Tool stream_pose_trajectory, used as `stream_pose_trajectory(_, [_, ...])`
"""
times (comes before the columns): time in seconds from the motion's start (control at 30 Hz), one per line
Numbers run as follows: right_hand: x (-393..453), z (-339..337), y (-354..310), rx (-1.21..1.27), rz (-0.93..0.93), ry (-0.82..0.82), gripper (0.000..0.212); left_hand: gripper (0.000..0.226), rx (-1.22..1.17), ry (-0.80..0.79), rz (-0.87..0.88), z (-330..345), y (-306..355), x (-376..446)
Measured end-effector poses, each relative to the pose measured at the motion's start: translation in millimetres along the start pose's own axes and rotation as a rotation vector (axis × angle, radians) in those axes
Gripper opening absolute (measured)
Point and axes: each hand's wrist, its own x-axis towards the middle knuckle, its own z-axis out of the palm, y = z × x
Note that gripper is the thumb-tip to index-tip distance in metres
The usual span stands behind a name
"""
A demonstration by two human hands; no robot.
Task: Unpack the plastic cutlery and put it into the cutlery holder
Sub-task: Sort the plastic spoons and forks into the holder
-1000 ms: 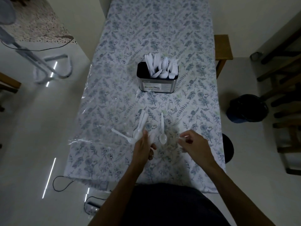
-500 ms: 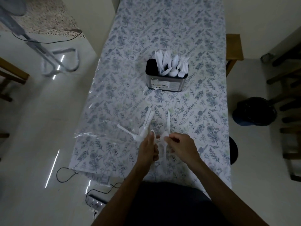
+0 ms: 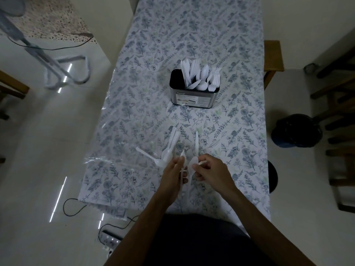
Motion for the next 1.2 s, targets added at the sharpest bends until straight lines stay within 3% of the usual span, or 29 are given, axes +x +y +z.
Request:
stream_pose_trajectory(0.17, [-2,5,2,-0.048,-0.033,-0.031,0.007,0.031,0.185,0.014,0.100,2,-6,0])
stream_pose_trajectory(0.33, [3,8,10,-0.169,-0.014,0.089,0.021,0.036,0.238,0.022,0.118,0,-7,0])
stream_pose_trajectory(0.43, [7,8,13,-0.173,-0.016,0.111,0.016,0.039,0.184,-0.030,0.071,-3,-5,-1])
stream_pose_trajectory(0.53, [8,14,14,-0.172,-0.055,0.136,0.013,0.044,0.076,-0.043,-0.081,1,-5,-5])
stream_pose_trajectory(0.67, [8,28,16,-0.307,-0.083,0.093,0.018,0.067,0.032,-0.084,-0.160,2,-14,-2])
stream_pose_trajectory(0.77, [12,28,17,-0.245,-0.080,0.048,0.021,0.068,0.059,-0.038,-0.065,-3,-20,3])
stream_pose_trajectory(0.83, [21,23,24,-0.249,-0.040,0.116,0.031,0.059,0.035,0.077,-0.033,-9,-22,6])
stream_pose_trajectory(0.9, [34,21,35,-0.411,-0.011,0.215,0.038,0.052,0.005,0.157,-0.026,-17,-22,9])
stream_pose_trajectory(1.03, [53,29,46,-0.576,-0.014,0.221,0.020,0.042,0.152,0.235,0.117,-26,-14,7])
stream_pose_trajectory(1.13, [52,25,39,-0.650,-0.064,0.214,0.010,0.026,0.371,0.364,0.339,-31,-4,1])
stream_pose_trajectory(1.2, [41,17,33,-0.784,-0.207,0.191,0.008,0.017,0.600,0.441,0.557,-34,6,-2])
